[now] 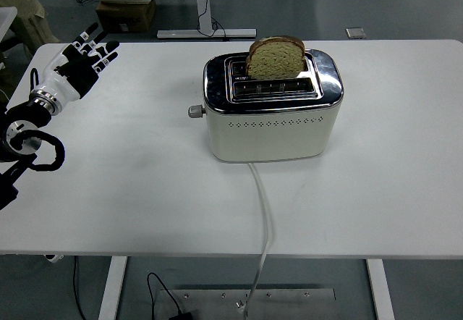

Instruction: Press down toaster

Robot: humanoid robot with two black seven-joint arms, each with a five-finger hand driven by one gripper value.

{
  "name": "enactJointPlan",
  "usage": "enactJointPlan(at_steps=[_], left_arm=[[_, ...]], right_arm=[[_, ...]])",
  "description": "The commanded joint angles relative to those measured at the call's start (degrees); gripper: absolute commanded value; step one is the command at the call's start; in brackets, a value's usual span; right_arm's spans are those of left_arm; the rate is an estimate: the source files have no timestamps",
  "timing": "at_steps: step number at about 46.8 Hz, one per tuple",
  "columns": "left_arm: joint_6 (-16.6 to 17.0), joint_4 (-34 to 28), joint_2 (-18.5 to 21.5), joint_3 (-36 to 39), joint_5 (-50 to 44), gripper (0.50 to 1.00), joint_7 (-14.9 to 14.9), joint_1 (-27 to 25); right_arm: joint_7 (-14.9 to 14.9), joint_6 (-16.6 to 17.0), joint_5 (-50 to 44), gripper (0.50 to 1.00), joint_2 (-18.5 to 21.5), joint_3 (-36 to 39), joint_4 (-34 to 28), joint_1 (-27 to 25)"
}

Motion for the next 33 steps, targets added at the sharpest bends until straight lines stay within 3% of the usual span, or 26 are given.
enactJointPlan(at_steps=[1,33], left_arm=[[0.1,0.0,0.0,0.0,0.1,1.000,0.0,0.0],[0.0,0.0,0.1,-0.2,2.6,1.000,0.0,0.2]], right_arm=[[0.0,0.0,0.0,0.998,0.0,0.0,0.1,0.0],[0.0,0.0,0.0,0.998,0.0,-0.1,0.3,0.0]])
